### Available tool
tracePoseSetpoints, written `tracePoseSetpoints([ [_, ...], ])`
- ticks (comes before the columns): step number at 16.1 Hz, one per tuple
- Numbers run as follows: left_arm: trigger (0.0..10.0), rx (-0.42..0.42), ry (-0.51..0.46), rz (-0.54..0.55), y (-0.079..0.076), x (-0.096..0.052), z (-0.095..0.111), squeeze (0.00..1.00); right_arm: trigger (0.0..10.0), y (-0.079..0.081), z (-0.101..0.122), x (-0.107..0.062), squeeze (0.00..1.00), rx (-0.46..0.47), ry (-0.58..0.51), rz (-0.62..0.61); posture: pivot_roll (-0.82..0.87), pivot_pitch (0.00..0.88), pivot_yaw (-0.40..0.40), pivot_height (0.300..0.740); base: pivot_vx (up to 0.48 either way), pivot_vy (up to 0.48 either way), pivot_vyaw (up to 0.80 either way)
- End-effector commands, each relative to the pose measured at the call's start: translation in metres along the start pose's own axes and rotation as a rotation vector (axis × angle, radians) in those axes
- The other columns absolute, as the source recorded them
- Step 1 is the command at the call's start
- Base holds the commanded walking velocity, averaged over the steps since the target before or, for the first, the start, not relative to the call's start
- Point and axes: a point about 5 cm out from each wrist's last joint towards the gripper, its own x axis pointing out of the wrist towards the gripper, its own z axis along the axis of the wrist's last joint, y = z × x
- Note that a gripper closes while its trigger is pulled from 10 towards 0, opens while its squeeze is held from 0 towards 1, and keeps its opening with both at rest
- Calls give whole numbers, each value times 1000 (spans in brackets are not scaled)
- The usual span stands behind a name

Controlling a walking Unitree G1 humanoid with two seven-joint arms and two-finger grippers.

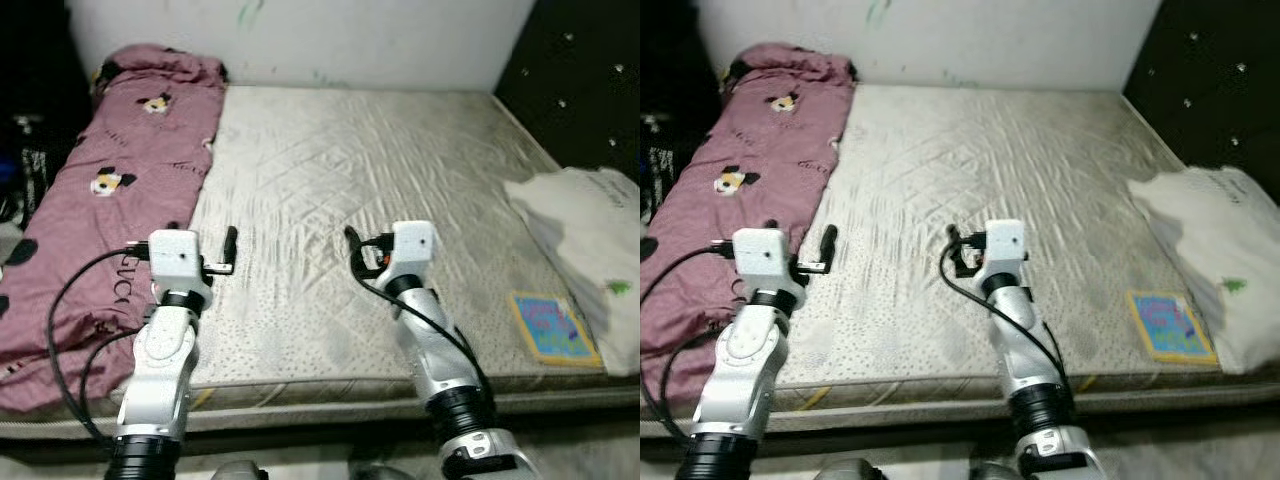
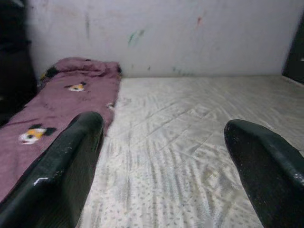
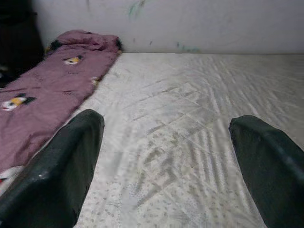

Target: Clean up the room

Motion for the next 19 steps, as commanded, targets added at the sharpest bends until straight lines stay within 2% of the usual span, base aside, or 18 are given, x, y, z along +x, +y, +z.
tracePoseSetpoints([
  [1, 10000, -13, 9, -16, -6, 0, -1, 0, 10000, -8, -2, -1, 0, -2, 14, -25, 69, 0, -37, 740, 0, 480, 0],
  [5, 10000, -24, 9, -13, -6, 0, 0, 0, 10000, -7, -3, -1, 0, -16, 23, -16, 67, 0, -38, 740, 0, 480, -252],
  [19, 10000, -44, 17, 2, -6, 2, -1, 0, 10000, -6, -3, -1, 0, -12, 26, -12, 62, 0, -37, 740, 0, 480, 0],
])
